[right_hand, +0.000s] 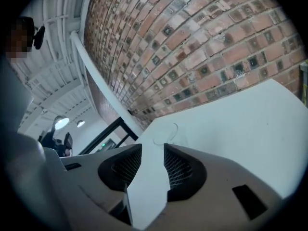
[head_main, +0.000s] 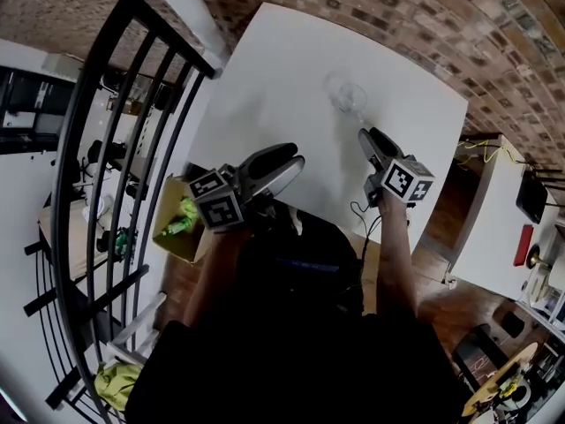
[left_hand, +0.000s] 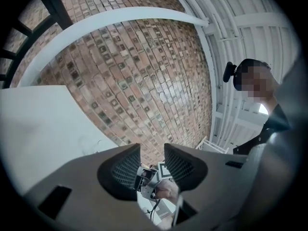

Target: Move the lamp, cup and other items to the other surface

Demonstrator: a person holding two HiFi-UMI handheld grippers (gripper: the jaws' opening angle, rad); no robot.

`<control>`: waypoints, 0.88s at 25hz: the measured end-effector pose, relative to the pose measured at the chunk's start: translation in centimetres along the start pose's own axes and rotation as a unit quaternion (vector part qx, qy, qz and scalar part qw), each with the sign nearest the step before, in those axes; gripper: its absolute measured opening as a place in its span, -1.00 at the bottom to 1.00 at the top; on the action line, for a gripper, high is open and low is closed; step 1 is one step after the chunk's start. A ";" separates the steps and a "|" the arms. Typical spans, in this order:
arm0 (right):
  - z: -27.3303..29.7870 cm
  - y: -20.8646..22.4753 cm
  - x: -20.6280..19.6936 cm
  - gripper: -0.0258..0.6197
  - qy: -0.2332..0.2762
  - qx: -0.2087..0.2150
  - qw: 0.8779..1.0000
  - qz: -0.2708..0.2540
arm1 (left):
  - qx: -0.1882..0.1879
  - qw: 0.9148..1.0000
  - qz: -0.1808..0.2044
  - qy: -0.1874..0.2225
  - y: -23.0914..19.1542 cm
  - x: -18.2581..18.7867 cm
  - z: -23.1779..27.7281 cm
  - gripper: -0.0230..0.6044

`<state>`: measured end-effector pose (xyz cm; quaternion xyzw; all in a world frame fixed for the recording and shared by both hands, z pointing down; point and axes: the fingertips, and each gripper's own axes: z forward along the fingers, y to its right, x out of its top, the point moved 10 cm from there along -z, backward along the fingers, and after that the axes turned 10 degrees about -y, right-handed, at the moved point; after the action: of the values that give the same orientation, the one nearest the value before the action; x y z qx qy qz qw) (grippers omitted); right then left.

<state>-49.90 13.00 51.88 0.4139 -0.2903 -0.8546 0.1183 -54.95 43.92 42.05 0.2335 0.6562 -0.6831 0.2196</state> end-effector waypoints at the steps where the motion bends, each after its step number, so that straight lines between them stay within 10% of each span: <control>1: 0.6 0.7 0.1 -0.42 -0.010 -0.008 1.000 -0.010 | 0.004 1.000 -0.001 -0.001 -0.2 0.2 0.4 -0.44; 19: 8.7 4.9 1.6 -0.70 -0.118 -0.095 0.943 -0.297 | 0.061 0.998 -0.021 0.004 -3.3 2.2 3.5 -0.44; 22: 8.2 5.5 1.7 -0.72 -0.112 -0.074 0.955 -0.266 | 0.065 0.998 -0.012 -0.005 -3.5 2.3 3.9 -0.44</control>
<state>-57.50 11.11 58.05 0.3681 -0.1167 -0.9151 -0.1163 -59.03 40.16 43.55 0.2362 0.6120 -0.7280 0.1990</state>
